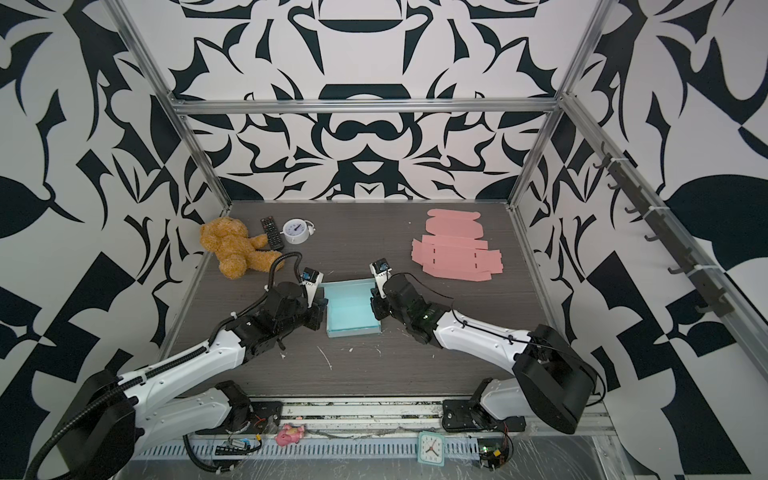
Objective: Fold the paper box
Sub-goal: 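Lower the lid panel onto the box top with both grippers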
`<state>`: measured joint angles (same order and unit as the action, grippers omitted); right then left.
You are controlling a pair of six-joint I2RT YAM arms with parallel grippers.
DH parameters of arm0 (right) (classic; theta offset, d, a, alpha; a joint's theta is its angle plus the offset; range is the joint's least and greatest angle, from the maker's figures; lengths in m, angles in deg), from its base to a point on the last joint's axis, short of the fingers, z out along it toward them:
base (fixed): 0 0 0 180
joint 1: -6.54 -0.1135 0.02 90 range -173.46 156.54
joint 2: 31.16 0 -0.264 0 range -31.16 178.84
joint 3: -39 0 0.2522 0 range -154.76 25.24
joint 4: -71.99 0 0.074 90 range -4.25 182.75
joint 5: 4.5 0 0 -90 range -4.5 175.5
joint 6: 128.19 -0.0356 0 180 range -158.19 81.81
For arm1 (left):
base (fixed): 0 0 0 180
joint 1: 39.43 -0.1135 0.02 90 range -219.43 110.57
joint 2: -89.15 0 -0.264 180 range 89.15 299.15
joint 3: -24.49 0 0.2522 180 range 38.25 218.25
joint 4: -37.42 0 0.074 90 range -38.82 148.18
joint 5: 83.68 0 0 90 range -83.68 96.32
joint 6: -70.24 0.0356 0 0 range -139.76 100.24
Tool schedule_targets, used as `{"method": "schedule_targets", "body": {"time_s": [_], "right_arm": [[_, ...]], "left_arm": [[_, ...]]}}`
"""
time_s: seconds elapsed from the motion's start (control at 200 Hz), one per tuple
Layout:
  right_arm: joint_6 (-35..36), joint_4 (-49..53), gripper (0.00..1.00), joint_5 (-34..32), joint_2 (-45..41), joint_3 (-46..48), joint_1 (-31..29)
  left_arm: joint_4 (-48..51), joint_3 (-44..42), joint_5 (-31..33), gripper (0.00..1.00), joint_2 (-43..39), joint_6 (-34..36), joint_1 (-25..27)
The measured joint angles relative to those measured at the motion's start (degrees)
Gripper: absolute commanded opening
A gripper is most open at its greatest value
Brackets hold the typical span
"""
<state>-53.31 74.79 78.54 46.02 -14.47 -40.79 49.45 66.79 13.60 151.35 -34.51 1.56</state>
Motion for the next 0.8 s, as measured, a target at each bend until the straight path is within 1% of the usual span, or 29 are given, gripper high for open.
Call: {"method": "schedule_targets", "body": {"time_s": [0.43, 0.8], "right_arm": [[0.2, 0.0, 0.17, 0.2, 0.0, 1.0, 0.0], [0.3, 0.2, 0.18, 0.3, -1.8, 2.7, 0.0]], "left_arm": [[-5.6, -5.2, 1.8, 0.08, -1.8, -0.3, 3.0], [-7.7, -5.7, 5.6, 0.09, 0.4, -1.4, 5.9]]}}
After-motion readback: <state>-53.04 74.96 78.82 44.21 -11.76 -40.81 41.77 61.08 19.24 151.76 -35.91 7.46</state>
